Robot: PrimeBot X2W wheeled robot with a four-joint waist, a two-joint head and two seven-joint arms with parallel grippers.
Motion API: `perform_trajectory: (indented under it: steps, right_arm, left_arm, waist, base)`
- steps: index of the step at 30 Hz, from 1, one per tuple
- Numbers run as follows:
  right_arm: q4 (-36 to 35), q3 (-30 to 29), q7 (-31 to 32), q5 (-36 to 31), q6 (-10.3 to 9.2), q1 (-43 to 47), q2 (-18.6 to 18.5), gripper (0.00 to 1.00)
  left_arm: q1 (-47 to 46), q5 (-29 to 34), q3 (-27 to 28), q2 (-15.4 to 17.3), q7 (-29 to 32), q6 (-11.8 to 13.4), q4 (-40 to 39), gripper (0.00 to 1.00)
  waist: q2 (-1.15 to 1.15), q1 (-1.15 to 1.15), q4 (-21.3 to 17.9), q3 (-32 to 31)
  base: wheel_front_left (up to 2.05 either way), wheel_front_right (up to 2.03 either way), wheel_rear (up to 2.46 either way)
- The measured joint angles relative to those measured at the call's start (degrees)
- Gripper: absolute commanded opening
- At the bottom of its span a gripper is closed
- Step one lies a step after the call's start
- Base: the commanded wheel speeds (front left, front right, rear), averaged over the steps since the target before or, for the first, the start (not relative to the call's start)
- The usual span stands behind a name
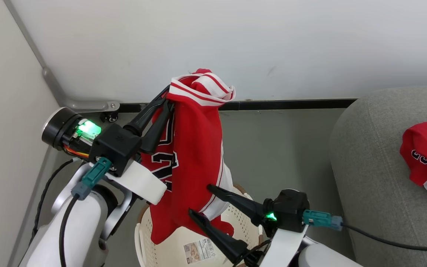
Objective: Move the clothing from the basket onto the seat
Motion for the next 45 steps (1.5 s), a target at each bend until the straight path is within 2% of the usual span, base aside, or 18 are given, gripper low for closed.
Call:
perform_trajectory:
  steps: [6,20,33,36,37,40,41,43,45]
  right_arm:
    - [3.85,-0.56,-1.18,-2.74,0.0,-0.53,1.83,1.0]
    - [13.34,-8.73,-5.33,-11.65,0.0,-1.73,5.53,1.0]
    - [18.79,-9.7,-6.45,-12.26,0.0,-4.11,8.08,1.0]
    - [20.26,-9.82,-6.47,-12.29,0.01,-5.23,8.55,0.67]
    - [20.71,-9.89,-6.67,-12.37,0.0,-5.59,8.64,0.49]
    - [22.13,-9.84,-7.06,-12.91,0.0,-6.89,8.72,0.34]
    - [22.48,-9.81,-7.13,-13.24,0.0,-7.33,8.73,0.25]
    - [22.92,-9.85,-7.69,-13.57,0.01,-7.94,8.89,0.0]
    - [23.49,-9.85,-7.93,-14.32,0.01,-8.65,8.98,0.0]
  left_arm:
    - [-0.48,0.69,-1.05,-0.91,1.92,0.0,-0.66,0.0]
    - [-1.61,0.68,-2.75,-2.03,4.42,0.0,-2.0,0.0]
    - [-1.6,-0.02,-4.85,-3.65,4.83,-0.67,-4.11,0.0]
    - [-1.6,-0.48,-5.27,-3.99,4.85,-0.68,-4.48,0.0]
    - [-1.6,-0.49,-5.39,-4.04,4.85,-0.68,-4.55,0.0]
    - [-1.6,-0.56,-5.59,-4.11,4.94,-0.75,-4.69,0.0]
    - [-1.6,-0.57,-5.6,-4.1,5.13,-0.75,-4.74,0.0]
    - [-1.6,-0.6,-5.58,-4.05,5.35,-0.75,-4.81,0.0]
    - [-1.6,-0.91,-5.42,-3.96,5.35,-0.75,-4.82,0.0]
  waist:
    - [0.0,0.0,0.48,-0.01]
    - [0.0,0.0,1.11,-0.96]
    - [0.0,0.0,2.05,-1.83]
    - [0.0,0.0,2.43,-1.96]
    - [0.0,0.0,2.56,-1.99]
    - [0.0,0.0,2.93,-2.06]
    - [0.0,0.0,3.05,-2.07]
    - [0.0,0.0,3.25,-2.09]
    - [0.0,0.0,3.35,-2.05]
  base:
    - [0.0,0.0,0.0]
    - [0.0,0.0,0.0]
    - [0.0,0.0,0.0]
    - [0.0,0.0,0.0]
    - [0.0,0.0,0.0]
    - [0.0,0.0,0.0]
    - [0.0,0.0,0.0]
    - [0.0,0.0,0.0]
    - [0.0,0.0,0.0]
